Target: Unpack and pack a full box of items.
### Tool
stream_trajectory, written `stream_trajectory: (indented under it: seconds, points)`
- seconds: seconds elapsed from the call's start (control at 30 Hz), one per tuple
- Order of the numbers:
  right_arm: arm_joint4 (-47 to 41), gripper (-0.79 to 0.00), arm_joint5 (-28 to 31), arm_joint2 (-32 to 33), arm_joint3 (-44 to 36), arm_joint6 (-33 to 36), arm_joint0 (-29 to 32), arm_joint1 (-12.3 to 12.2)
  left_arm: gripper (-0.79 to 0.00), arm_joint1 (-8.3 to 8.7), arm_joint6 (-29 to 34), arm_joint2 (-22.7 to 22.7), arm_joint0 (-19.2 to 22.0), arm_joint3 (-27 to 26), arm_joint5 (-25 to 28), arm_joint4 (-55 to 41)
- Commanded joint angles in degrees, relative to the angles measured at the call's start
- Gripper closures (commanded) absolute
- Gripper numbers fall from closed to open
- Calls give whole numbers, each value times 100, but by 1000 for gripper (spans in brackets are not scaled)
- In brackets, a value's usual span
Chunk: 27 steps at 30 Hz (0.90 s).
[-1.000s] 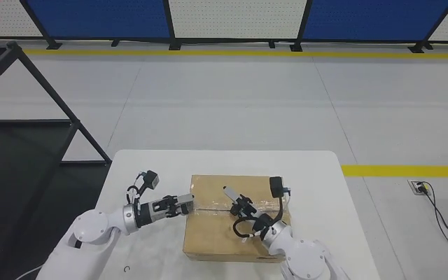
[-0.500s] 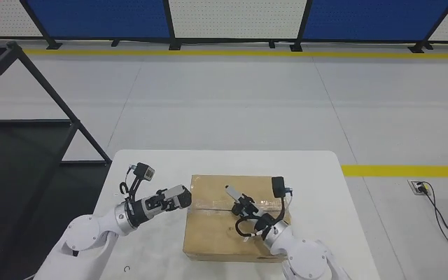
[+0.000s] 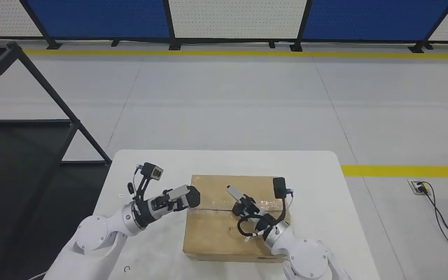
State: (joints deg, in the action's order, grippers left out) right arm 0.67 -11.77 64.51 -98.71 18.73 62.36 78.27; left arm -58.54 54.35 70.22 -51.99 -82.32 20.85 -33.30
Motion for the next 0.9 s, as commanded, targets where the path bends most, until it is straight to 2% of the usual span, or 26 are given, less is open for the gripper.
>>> stream_trajectory:
  seconds: [0.0,0.3,0.87]
  points:
    - [-5,-785,18,-1,10,2,-3,3,-785,-23,-74,-80,60,134,-128,29]
    - [-35,-785,94,34,-50,29,69,4,-785,-110,-76,-385,338,628,-464,310]
    - [-89,-785,29,-237,-41,-18,-146,75,-785,-74,-47,-103,104,609,-486,450]
